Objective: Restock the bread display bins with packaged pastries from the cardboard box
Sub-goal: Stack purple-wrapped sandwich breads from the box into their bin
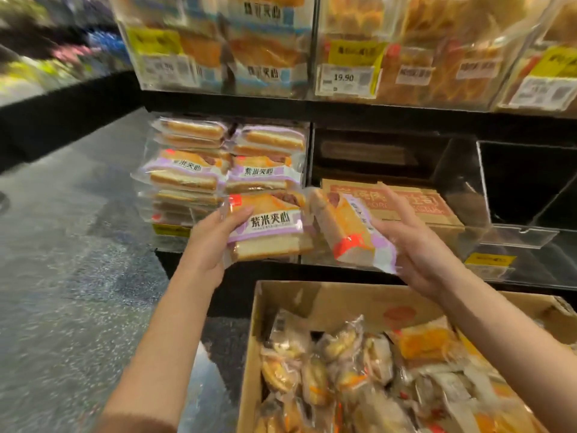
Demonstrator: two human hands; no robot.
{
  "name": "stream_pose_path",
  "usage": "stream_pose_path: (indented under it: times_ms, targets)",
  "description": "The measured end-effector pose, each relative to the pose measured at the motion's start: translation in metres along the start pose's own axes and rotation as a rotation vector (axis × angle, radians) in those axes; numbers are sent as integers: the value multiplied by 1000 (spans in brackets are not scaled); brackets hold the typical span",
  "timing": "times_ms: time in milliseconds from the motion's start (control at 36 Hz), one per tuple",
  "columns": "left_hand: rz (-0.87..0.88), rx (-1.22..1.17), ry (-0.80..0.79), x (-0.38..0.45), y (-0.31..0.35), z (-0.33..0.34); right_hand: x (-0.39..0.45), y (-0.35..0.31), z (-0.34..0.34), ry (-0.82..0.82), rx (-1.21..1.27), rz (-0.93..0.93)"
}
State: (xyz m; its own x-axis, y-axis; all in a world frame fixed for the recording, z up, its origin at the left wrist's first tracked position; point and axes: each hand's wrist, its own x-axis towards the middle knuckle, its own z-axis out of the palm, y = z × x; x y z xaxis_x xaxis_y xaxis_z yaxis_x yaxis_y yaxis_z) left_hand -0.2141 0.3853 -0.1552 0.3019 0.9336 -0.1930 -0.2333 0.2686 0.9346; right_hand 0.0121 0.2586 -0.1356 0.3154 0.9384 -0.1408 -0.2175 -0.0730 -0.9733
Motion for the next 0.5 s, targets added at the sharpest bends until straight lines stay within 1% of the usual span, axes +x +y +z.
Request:
stream_pose_path:
  times_ms: [83,222,250,278,306,333,389,417,472,500]
  targets:
    - [53,-137,84,3,11,-16,7,-20,33,-90,46,-37]
    - [119,-304,254,7,26,-39,25,-46,92,-27,417,-59]
    - [139,-330,279,8,29,-45,31,-49,103,-12,442,-75]
    - [158,-348,300,9,31,-50,38,-50,112,-8,392,-107]
    - [176,-362,322,10,33,-55,45,-49,119,-6,238,-158]
    - [191,-375,348,10,34,-60,55,-45,125,25,-34,-232]
    - [210,-392,402,11,36,-70,74,-35,133,130,-684,-391]
    - [212,-398,424,11,37,-74,83,-29,136,164,-923,-454]
    - [209,-421,447,12,38,-81,94,-19,143,233,-1269,-533]
    - [208,-435,452,13,39,-84,94,-18,147,301,-1469,-580]
